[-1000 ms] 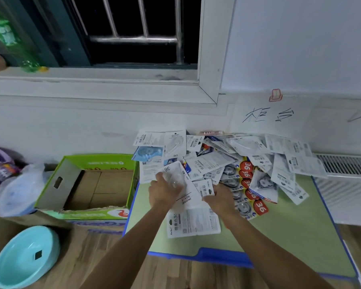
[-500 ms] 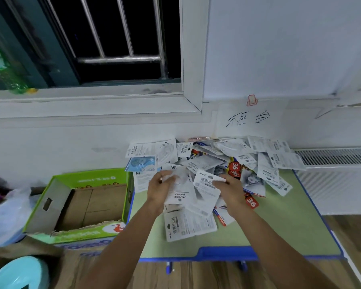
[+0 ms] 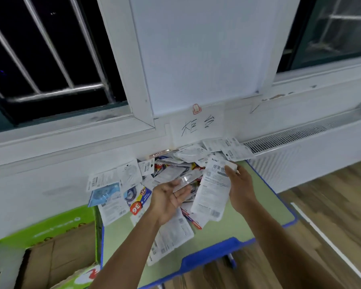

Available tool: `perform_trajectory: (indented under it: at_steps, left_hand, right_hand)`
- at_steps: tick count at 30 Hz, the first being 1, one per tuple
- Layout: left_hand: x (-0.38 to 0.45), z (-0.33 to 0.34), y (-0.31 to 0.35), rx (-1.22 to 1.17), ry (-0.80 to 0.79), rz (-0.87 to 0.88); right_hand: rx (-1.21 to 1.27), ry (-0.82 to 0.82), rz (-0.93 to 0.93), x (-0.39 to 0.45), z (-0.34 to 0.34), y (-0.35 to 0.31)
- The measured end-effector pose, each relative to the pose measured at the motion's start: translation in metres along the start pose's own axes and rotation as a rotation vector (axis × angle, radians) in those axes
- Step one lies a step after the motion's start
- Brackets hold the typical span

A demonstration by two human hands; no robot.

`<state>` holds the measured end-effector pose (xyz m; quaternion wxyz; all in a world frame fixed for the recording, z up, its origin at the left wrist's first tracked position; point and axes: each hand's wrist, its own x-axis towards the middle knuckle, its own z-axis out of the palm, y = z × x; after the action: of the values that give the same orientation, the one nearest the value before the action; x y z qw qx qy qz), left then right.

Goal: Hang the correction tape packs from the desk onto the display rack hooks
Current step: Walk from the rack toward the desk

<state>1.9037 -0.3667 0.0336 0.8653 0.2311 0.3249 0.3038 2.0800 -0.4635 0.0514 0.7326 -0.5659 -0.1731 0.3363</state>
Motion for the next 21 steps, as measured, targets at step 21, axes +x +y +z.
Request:
perform_trajectory:
  at_steps: [21]
  left_hand:
    - [-0.05,0.225,-0.279,0.927,-0.569,-0.041]
  right_hand:
    - [-0.101,0.745,-0.136,-0.16,-0.334,-0.103]
